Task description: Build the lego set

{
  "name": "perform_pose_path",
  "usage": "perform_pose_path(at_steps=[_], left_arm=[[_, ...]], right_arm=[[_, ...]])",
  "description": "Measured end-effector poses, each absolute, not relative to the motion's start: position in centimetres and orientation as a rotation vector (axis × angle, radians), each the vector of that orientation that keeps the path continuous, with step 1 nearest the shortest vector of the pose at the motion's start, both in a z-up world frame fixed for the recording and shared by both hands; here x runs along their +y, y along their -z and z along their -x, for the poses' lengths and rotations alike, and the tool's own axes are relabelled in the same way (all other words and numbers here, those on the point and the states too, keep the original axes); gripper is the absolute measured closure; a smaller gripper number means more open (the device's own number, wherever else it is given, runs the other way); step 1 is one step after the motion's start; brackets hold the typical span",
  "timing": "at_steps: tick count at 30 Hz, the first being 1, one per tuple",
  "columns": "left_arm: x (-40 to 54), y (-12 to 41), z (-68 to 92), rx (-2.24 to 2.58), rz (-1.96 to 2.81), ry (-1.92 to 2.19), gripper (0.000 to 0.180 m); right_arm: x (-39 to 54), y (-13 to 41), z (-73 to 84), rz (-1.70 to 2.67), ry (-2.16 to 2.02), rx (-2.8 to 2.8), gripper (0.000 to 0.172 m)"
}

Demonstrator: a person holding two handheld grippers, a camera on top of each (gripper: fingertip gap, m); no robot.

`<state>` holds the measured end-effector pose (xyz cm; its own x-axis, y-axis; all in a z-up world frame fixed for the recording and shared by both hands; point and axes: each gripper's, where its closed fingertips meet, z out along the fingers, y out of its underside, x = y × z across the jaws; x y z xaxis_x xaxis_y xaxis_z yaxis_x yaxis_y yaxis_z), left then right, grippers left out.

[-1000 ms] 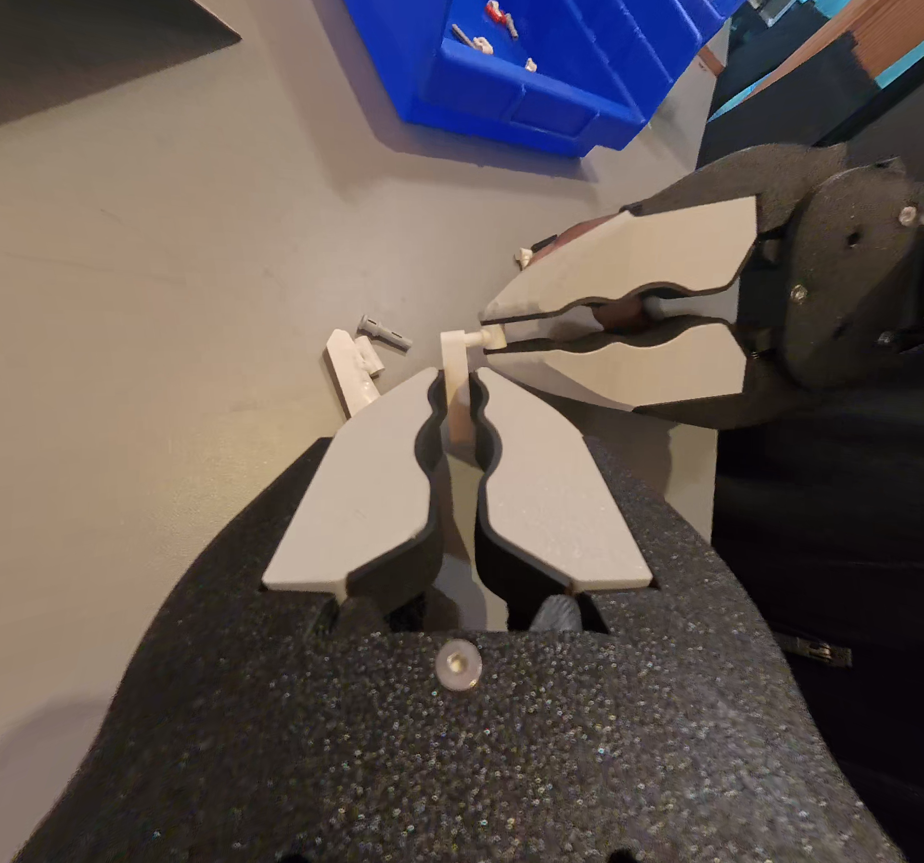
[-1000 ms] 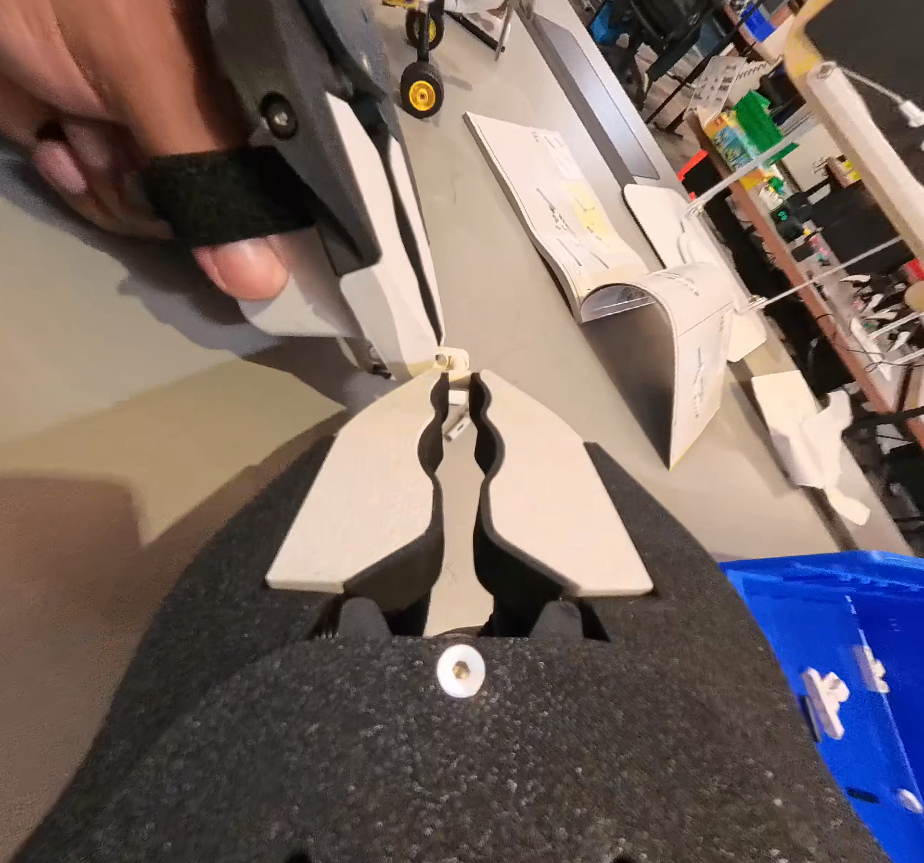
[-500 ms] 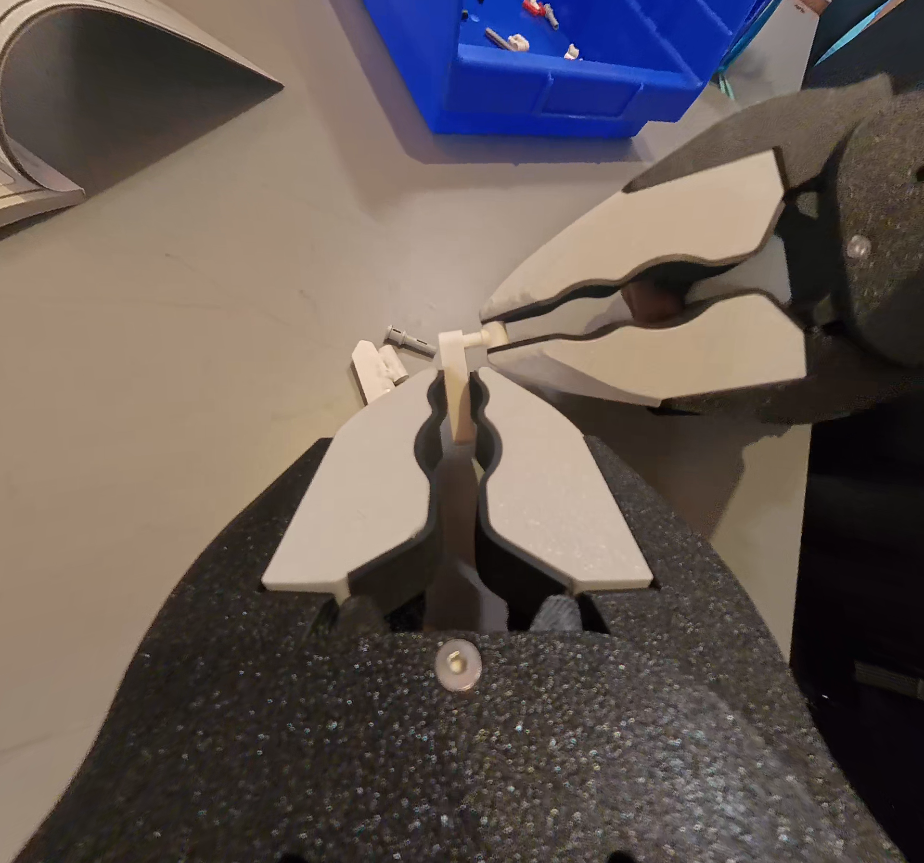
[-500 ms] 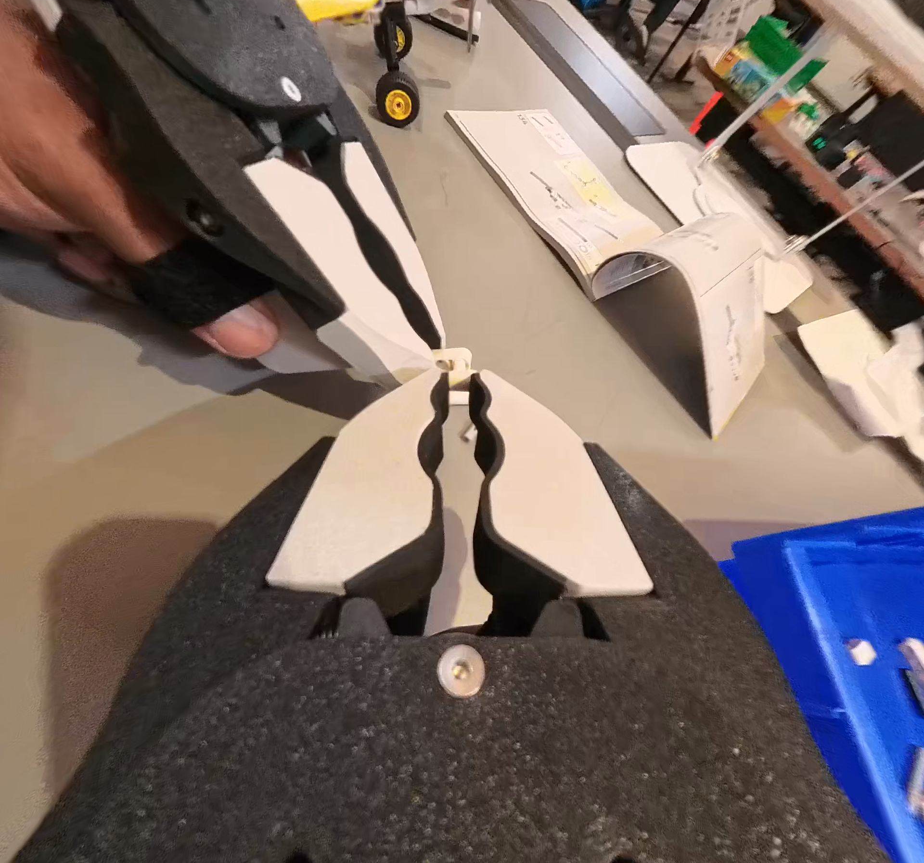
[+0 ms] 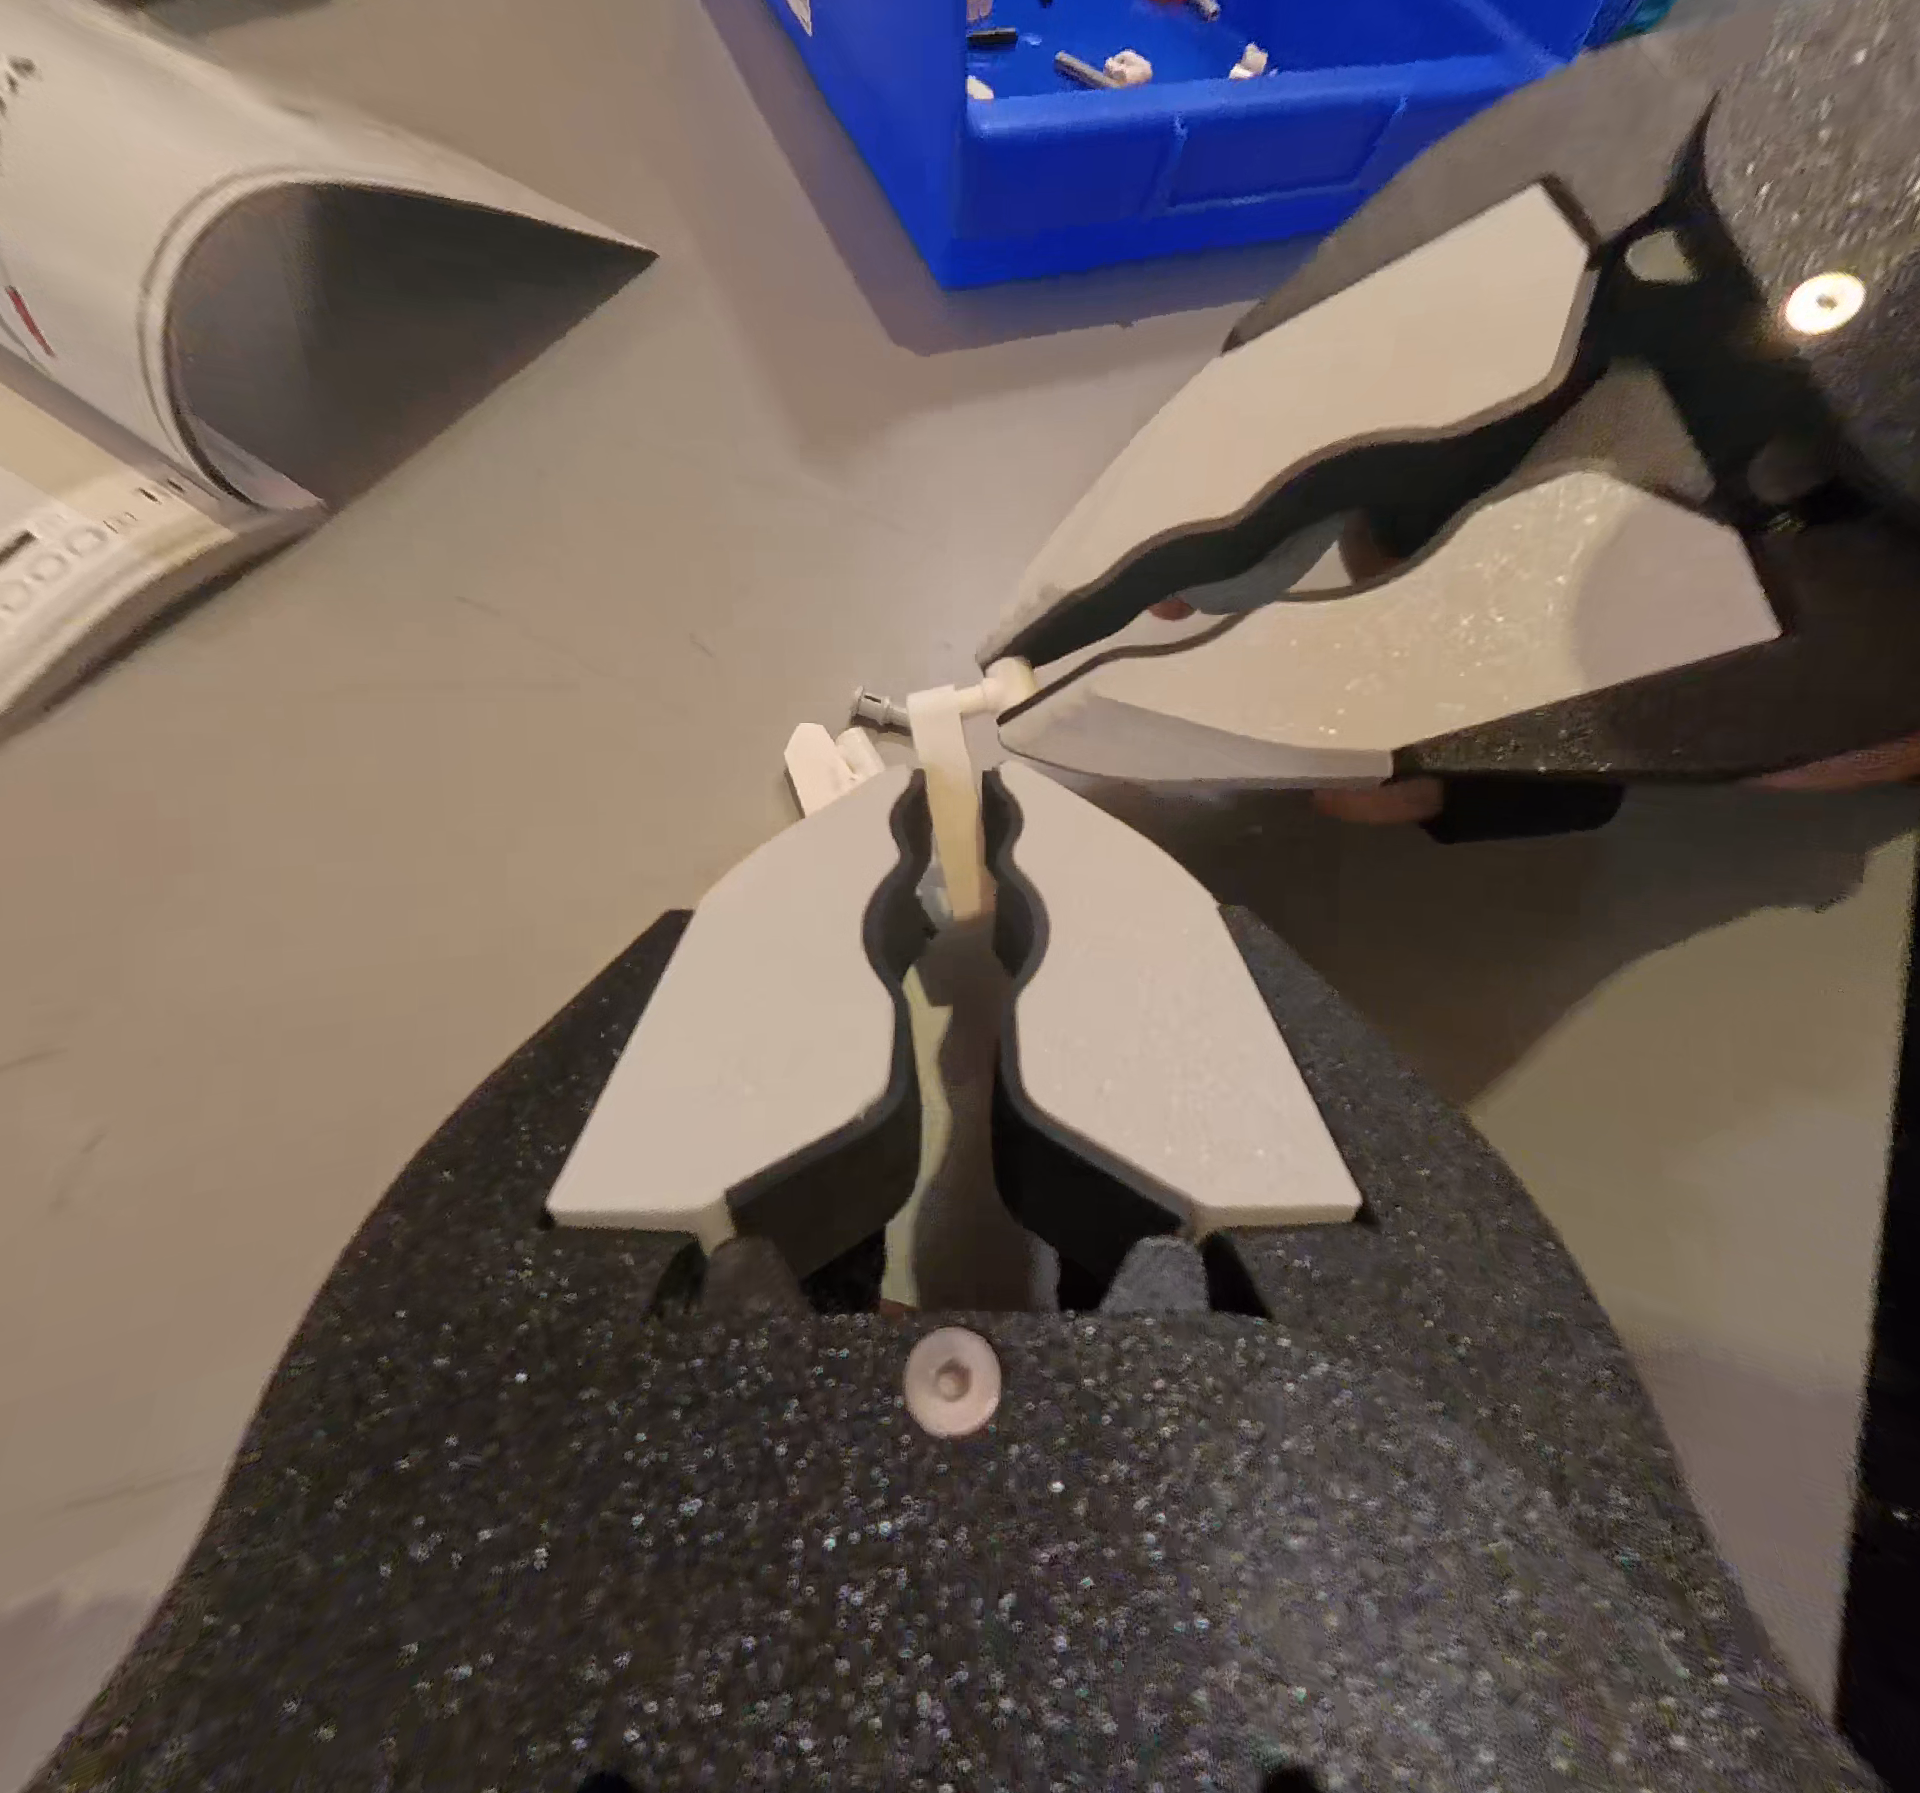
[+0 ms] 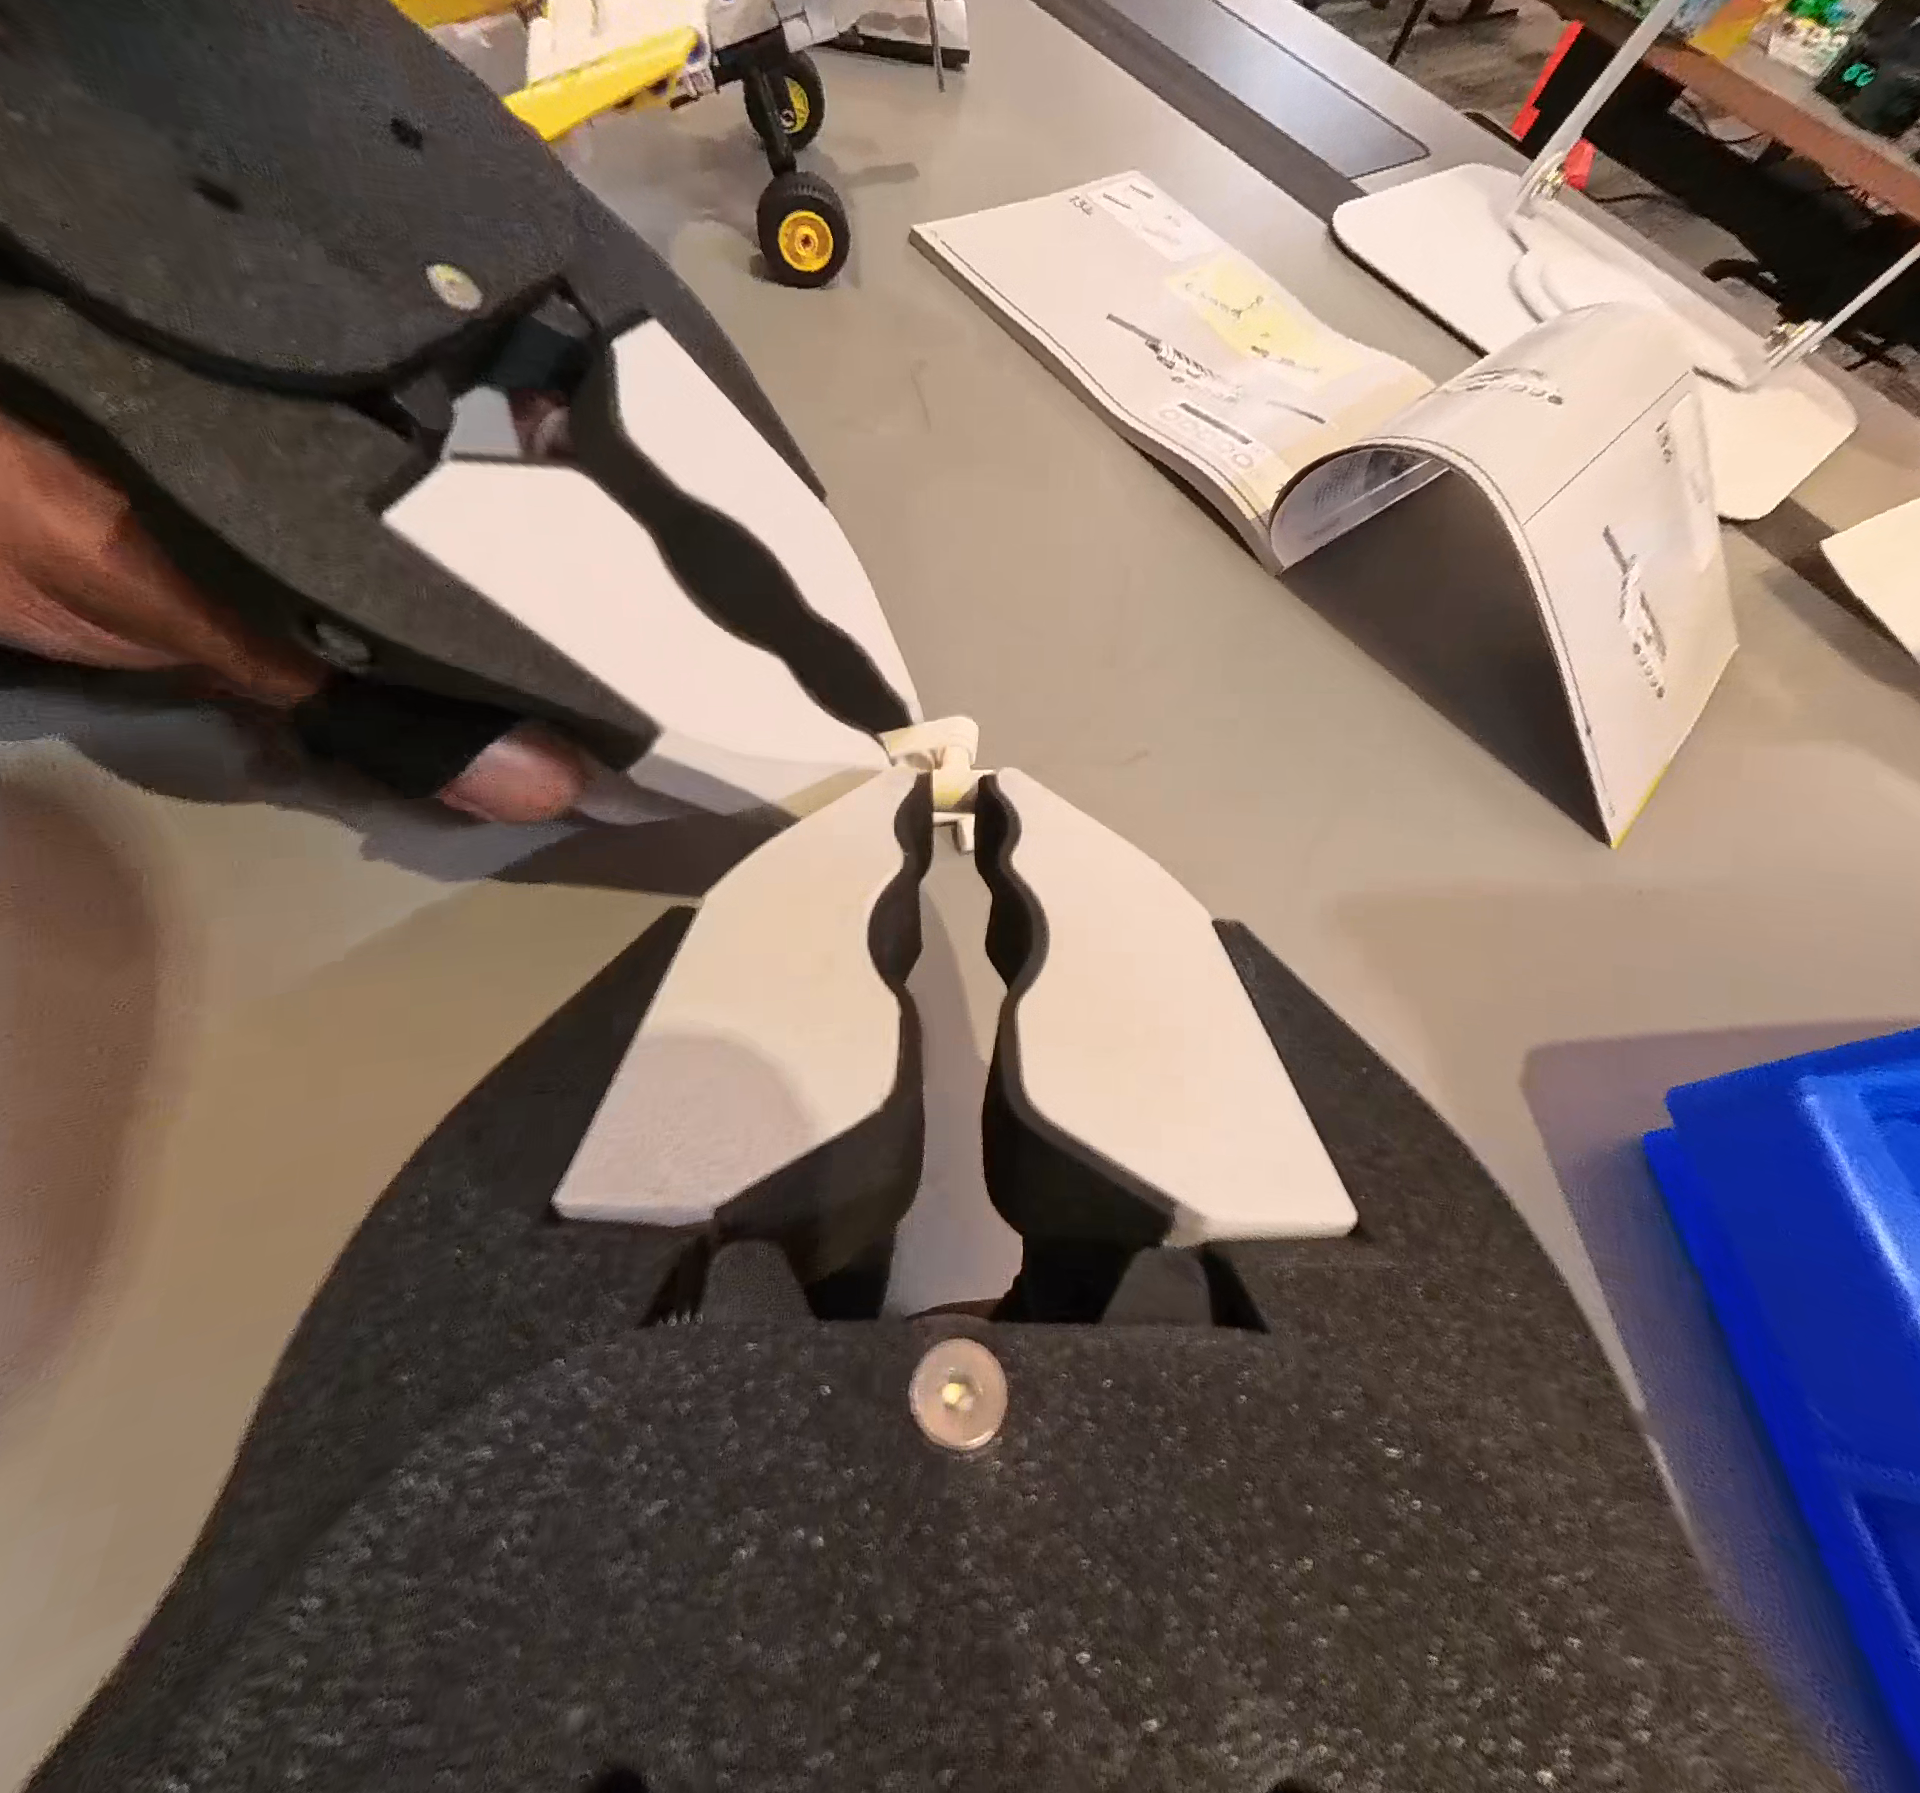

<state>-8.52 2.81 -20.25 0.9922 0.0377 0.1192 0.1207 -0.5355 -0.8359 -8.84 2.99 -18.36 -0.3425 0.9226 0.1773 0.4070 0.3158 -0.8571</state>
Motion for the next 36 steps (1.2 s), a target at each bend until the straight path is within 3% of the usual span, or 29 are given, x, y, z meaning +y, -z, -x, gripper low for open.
perform_pose_path(at_steps=[17, 29, 36], left_arm=[[2.4, 20.6, 7.9, 0.018, 2.185, 0.122, 0.170], [2.6, 18.4, 7.1, 0.011, 2.030, 0.357, 0.172], [2.5, 17.4, 5.6, 0.120, 1.956, 0.433, 0.172]], right_arm=[[2.6, 18.8, 8.5, 0.718, -0.703, -2.057, 0.164], [2.4, 16.7, 7.3, 0.806, -1.244, -2.151, 0.144], [1.7, 15.0, 5.8, 0.846, -1.632, -2.194, 0.144]])
